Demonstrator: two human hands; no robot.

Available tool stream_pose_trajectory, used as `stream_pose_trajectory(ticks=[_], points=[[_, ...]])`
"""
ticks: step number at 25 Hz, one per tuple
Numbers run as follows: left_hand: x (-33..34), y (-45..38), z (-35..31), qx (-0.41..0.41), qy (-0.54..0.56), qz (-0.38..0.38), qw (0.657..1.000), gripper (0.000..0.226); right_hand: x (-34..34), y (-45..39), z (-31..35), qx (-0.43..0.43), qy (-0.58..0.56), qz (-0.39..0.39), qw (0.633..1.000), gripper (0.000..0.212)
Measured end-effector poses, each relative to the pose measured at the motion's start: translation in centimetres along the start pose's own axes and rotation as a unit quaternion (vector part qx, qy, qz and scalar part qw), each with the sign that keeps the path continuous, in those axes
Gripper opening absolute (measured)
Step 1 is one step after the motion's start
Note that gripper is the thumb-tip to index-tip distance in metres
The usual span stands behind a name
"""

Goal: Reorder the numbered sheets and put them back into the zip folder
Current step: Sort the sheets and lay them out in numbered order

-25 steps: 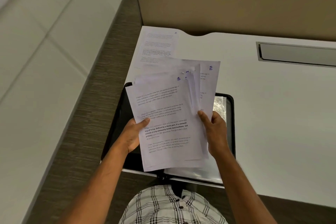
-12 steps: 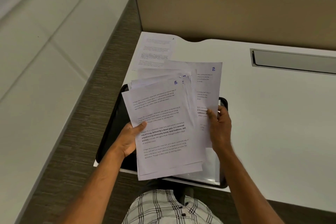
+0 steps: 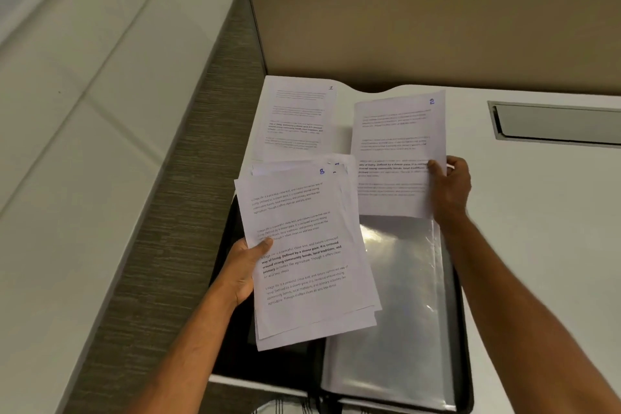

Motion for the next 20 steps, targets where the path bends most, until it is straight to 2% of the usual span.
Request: stream_pose_trajectory(ticks=[3,6,7,9,11,15,20], points=[[-0.9,-2.7,-1.4,-0.014,-0.004,0.002,1.0,0.027,2.0,-3.8,-0.4,0.029,0.032,0.004,0.999,0.039],[-1.2,-5.0,-2.8,-0.022,-0.003,0.011,1.0,0.027,4.0,-5.8,-1.4,-0.002,0.203,-0.001,0.979,0.054],[-1.3,-5.8,-3.3,-0.023,-0.003,0.014,1.0,0.027,5.3,-6.2,-1.8,-0.04,0.276,0.015,0.96,0.061],[-1.4,-7.0,-4.0,-0.027,-0.001,0.02,0.999,0.026,8.9,-6.0,-3.0,-0.119,0.4,0.122,0.9,0.071],[-1.8,-8.1,-4.4,-0.031,0.002,0.022,0.999,0.027,11.8,-5.8,-4.2,-0.127,0.475,0.209,0.845,0.079],[-2.6,-9.7,-5.1,-0.042,0.002,0.021,0.999,0.03,13.0,-7.1,-4.1,-0.103,0.476,0.207,0.848,0.095],[-3.2,-10.6,-5.2,-0.047,0.0,0.022,0.999,0.031,13.2,-8.4,-3.7,-0.102,0.47,0.208,0.852,0.089]])
Point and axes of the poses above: each hand's wrist, its own y-axis away from the middle knuckle, its own x-axis out of the palm, z = x × y, the point moved 5 cm from there along -y, towards the middle knuckle, and after that the axes turned 10 degrees about z, right-handed, at the moved point
